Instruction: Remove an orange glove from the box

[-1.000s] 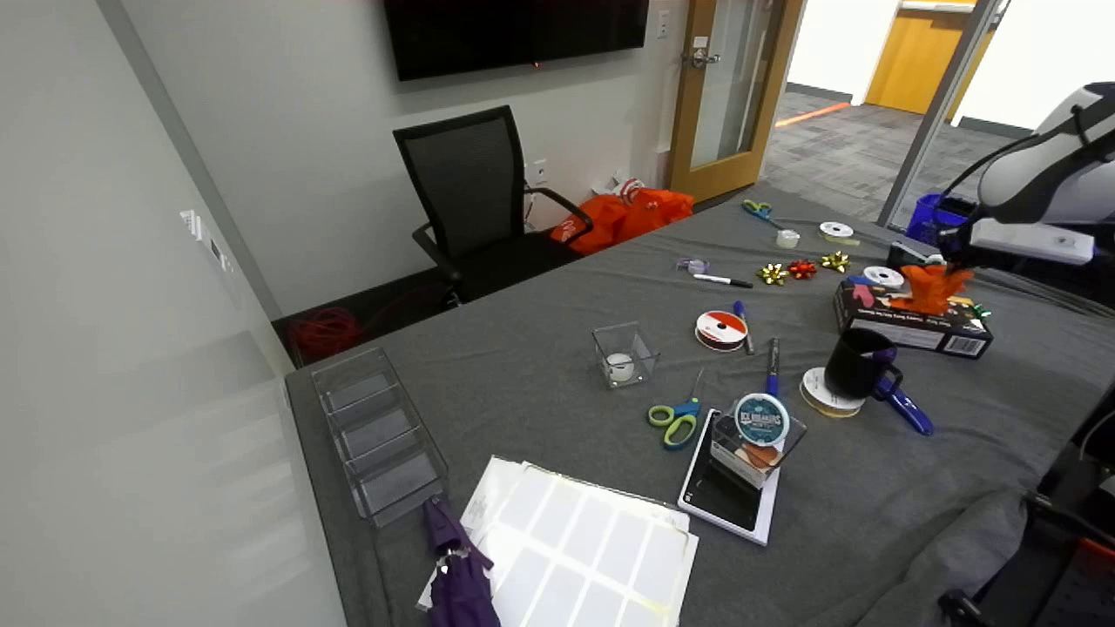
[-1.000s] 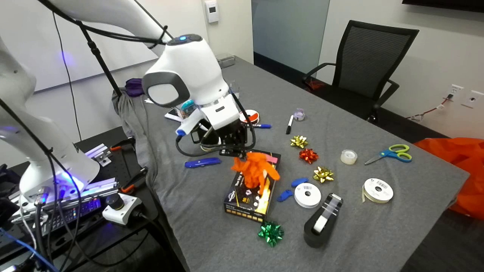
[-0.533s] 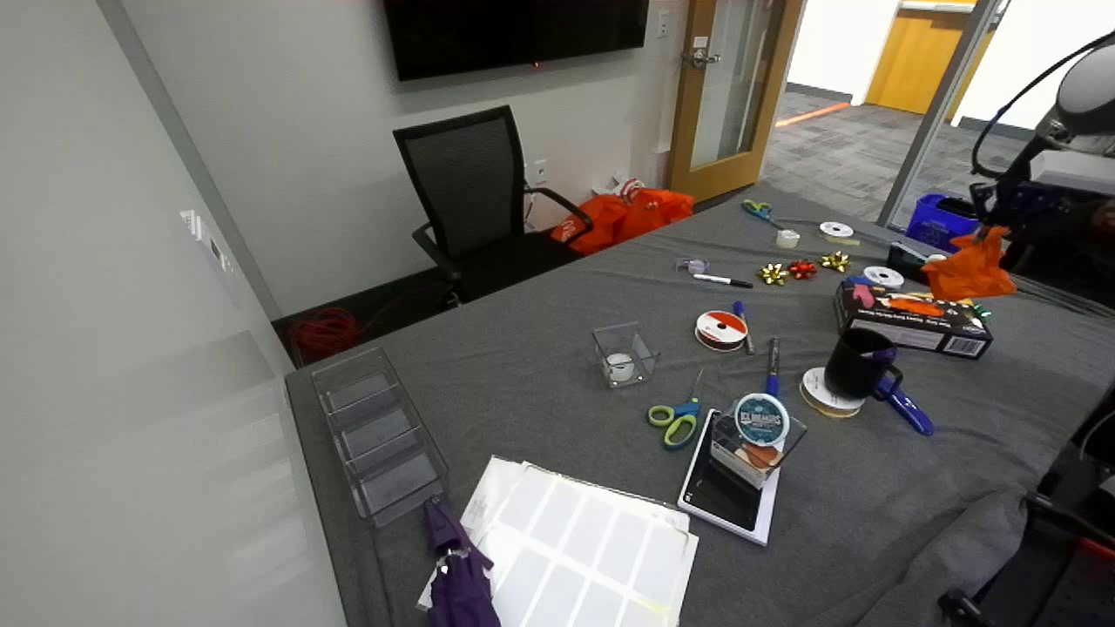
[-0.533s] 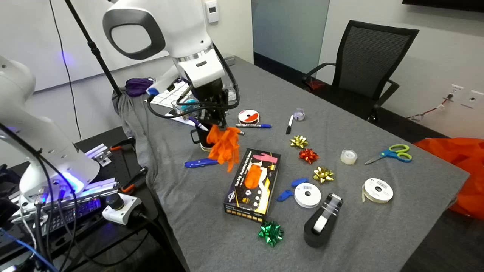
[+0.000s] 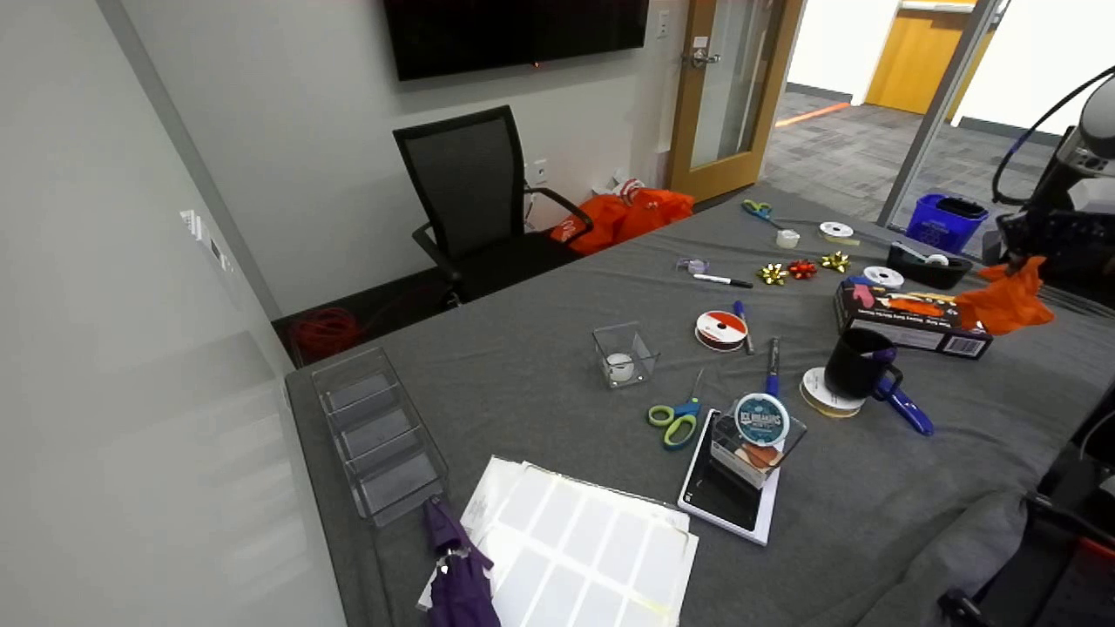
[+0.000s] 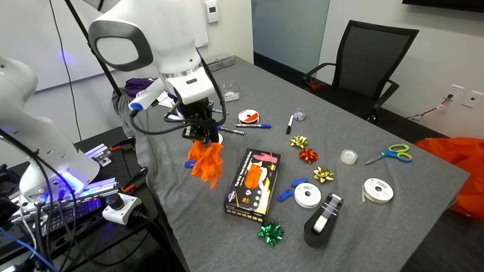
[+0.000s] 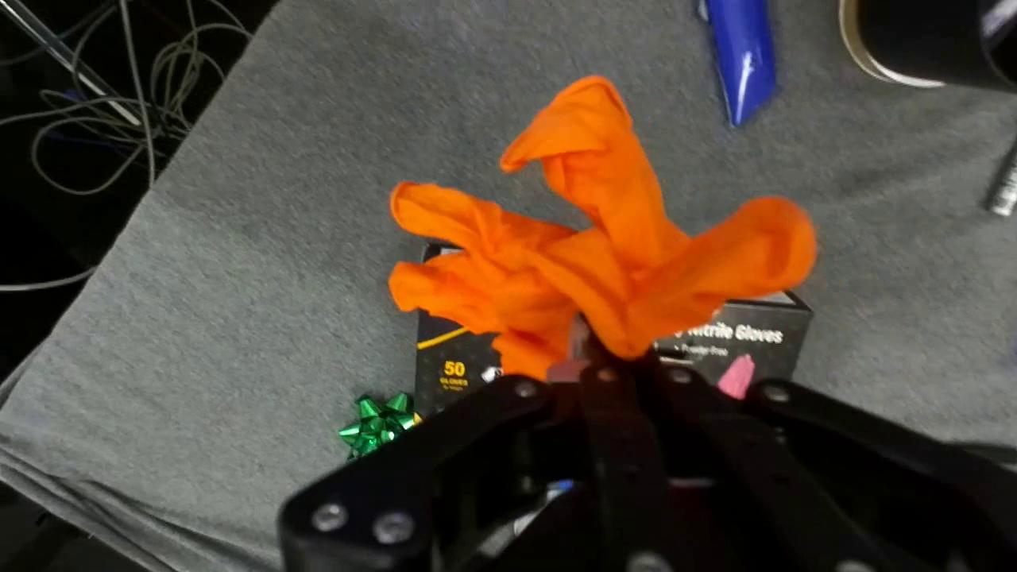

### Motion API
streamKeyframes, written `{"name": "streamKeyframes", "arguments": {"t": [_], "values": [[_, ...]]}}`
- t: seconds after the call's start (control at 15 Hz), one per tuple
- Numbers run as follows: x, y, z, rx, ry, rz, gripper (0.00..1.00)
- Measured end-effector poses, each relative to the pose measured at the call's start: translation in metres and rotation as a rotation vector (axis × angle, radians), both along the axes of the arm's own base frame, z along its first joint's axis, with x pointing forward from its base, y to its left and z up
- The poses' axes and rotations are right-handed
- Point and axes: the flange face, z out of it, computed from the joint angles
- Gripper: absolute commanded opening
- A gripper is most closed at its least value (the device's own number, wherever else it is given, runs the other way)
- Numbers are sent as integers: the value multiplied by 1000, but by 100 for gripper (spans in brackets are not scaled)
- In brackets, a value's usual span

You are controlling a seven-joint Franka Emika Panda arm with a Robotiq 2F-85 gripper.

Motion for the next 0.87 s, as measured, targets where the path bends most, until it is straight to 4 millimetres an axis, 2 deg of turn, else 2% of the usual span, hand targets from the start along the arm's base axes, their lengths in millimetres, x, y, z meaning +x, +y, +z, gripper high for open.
{"name": "streamKeyframes", "arguments": {"t": [0.13, 0.2, 0.27, 0.53, 0.87], "values": [[-10, -4, -20, 12, 43, 31, 1], [-12, -5, -30, 18, 62, 47, 28], [-13, -6, -39, 23, 75, 56, 29], [-6, -4, -60, 45, 61, 34, 55], [2, -6, -56, 38, 6, 38, 91]]}}
